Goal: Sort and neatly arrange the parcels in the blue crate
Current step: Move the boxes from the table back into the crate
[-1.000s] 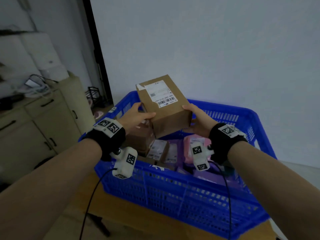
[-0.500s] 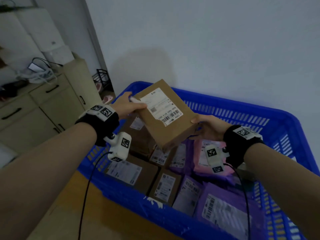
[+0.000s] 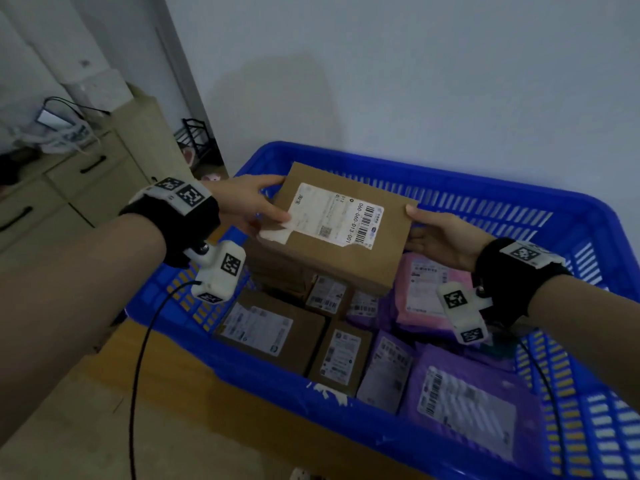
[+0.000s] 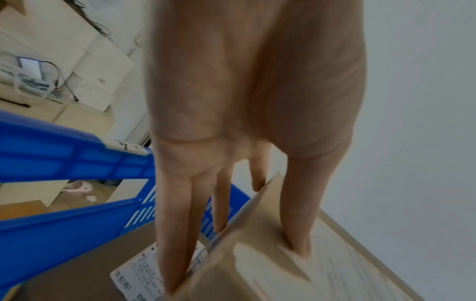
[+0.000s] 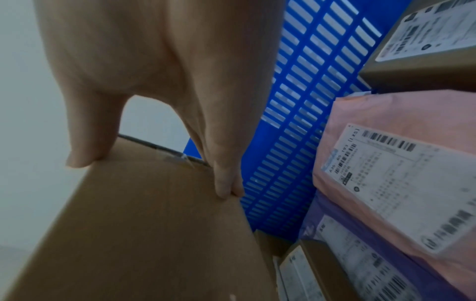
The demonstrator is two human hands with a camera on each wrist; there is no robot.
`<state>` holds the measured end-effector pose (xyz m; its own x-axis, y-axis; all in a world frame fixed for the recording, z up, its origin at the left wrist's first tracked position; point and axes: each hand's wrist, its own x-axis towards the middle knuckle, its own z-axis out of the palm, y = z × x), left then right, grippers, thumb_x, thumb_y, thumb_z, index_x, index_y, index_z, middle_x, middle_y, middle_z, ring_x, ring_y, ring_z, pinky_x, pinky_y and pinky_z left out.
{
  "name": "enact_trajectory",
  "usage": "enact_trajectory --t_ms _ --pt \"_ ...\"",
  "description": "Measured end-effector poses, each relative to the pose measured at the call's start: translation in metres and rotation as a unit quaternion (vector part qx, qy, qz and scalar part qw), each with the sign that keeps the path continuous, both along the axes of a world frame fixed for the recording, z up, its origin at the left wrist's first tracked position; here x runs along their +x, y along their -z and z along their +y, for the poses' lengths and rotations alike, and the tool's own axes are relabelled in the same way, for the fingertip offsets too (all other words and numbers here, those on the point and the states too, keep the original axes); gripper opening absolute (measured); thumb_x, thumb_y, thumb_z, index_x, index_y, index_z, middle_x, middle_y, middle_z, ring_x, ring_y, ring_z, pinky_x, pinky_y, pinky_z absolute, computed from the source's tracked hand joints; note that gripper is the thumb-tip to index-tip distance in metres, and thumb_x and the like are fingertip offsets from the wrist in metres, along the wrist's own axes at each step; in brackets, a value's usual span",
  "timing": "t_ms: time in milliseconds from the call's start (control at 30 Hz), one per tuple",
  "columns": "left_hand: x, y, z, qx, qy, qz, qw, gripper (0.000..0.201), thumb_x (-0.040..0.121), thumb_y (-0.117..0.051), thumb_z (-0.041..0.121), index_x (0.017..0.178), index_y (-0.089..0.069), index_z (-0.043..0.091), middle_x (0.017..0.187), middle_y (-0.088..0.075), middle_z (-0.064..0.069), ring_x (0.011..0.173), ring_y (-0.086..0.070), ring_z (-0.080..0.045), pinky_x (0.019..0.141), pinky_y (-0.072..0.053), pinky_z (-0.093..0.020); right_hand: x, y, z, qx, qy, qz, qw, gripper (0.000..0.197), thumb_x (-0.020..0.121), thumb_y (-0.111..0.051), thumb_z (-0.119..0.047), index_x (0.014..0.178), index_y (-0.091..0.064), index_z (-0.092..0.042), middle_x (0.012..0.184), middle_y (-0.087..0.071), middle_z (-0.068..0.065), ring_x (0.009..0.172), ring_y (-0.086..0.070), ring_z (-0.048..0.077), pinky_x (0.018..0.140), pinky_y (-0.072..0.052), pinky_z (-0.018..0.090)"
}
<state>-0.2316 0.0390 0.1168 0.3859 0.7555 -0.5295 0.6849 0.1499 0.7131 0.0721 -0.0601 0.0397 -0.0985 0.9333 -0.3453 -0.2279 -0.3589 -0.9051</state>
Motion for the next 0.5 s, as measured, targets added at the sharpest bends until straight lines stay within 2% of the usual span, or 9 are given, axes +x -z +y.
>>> enact_trajectory --t_ms 33,100,167,200,267,333,400,500 --pt "-0.001 -0.002 -0.001 -0.013 0.014 0.004 1.0 0.077 0.082 -0.069 0.006 0.142 -0.034 0.041 0.124 -0.063 -0.009 0.108 -0.063 -0.035 0.088 -0.052 -0.057 -0.001 0.001 -0.002 -0.004 -0.003 -0.008 1.0 0.077 0.061 -0.082 -0.044 0.125 -0.057 -0.011 0.121 -0.066 0.015 0.112 -0.064 0.026 0.096 -0.05 0.033" --pt "-0.005 -0.005 -0.003 -0.03 0.033 0.017 0.999 0.072 0.082 -0.068 0.005 0.139 -0.038 0.038 0.116 -0.066 -0.007 0.1 -0.067 -0.034 0.082 -0.056 -0.053 -0.005 0.004 -0.007 -0.02 -0.011 -0.021 1.0 0.056 0.076 -0.068 -0.042 0.122 -0.059 -0.01 0.117 -0.068 0.014 0.106 -0.067 0.024 0.091 -0.053 0.03" --pt "-0.008 -0.01 -0.008 -0.047 0.037 0.032 0.998 0.055 0.086 -0.065 0.008 0.125 -0.042 0.038 0.106 -0.066 -0.001 0.091 -0.069 -0.031 0.077 -0.059 -0.047 -0.009 0.005 -0.011 -0.035 -0.015 -0.039 0.999 0.039 0.088 -0.054 -0.033 0.118 -0.06 -0.007 0.11 -0.069 0.013 0.095 -0.069 0.02 0.081 -0.057 0.026" --pt "-0.01 -0.011 -0.01 -0.055 0.033 0.038 0.997 0.045 0.088 -0.062 0.012 0.121 -0.043 0.037 0.104 -0.065 -0.001 0.091 -0.069 -0.031 0.078 -0.059 -0.046 -0.011 0.006 -0.013 -0.042 -0.02 -0.046 0.998 0.035 0.091 -0.052 -0.029 0.115 -0.061 -0.005 0.107 -0.069 0.012 0.091 -0.069 0.019 0.075 -0.058 0.025" --pt "-0.014 -0.011 -0.013 -0.068 0.032 0.049 0.996 0.033 0.093 -0.057 0.019 0.12 -0.044 0.034 0.11 -0.065 -0.007 0.1 -0.066 -0.037 0.084 -0.055 -0.051 -0.015 0.008 -0.016 -0.055 -0.025 -0.055 0.997 0.028 0.091 -0.052 -0.024 0.108 -0.063 -0.004 0.101 -0.07 0.01 0.085 -0.071 0.016 0.069 -0.059 0.024" --pt "-0.016 -0.007 -0.015 -0.074 0.04 0.054 0.995 0.039 0.095 -0.053 0.022 0.13 -0.041 0.033 0.117 -0.064 -0.014 0.105 -0.064 -0.04 0.089 -0.052 -0.054 -0.018 0.006 -0.018 -0.063 -0.025 -0.058 0.996 0.027 0.089 -0.054 -0.022 0.105 -0.064 -0.003 0.099 -0.072 0.009 0.086 -0.071 0.017 0.069 -0.06 0.025" --pt "-0.019 -0.001 -0.016 -0.08 0.049 0.06 0.994 0.041 0.096 -0.052 0.021 0.132 -0.039 0.035 0.119 -0.064 -0.018 0.104 -0.065 -0.039 0.087 -0.054 -0.053 -0.022 0.005 -0.021 -0.075 -0.033 -0.058 0.995 0.03 0.086 -0.056 -0.021 0.106 -0.064 -0.001 0.099 -0.073 0.01 0.091 -0.07 0.02 0.07 -0.06 0.027" --pt "-0.021 0.005 -0.016 -0.083 0.054 0.068 0.993 0.036 0.097 -0.05 0.016 0.132 -0.045 0.023 0.112 -0.067 -0.018 0.098 -0.069 -0.035 0.08 -0.058 -0.045 -0.025 0.006 -0.026 -0.108 -0.055 -0.058 0.991 0.032 0.085 -0.056 -0.02 0.108 -0.064 0.002 0.1 -0.072 0.011 0.093 -0.07 0.022 0.069 -0.06 0.027"
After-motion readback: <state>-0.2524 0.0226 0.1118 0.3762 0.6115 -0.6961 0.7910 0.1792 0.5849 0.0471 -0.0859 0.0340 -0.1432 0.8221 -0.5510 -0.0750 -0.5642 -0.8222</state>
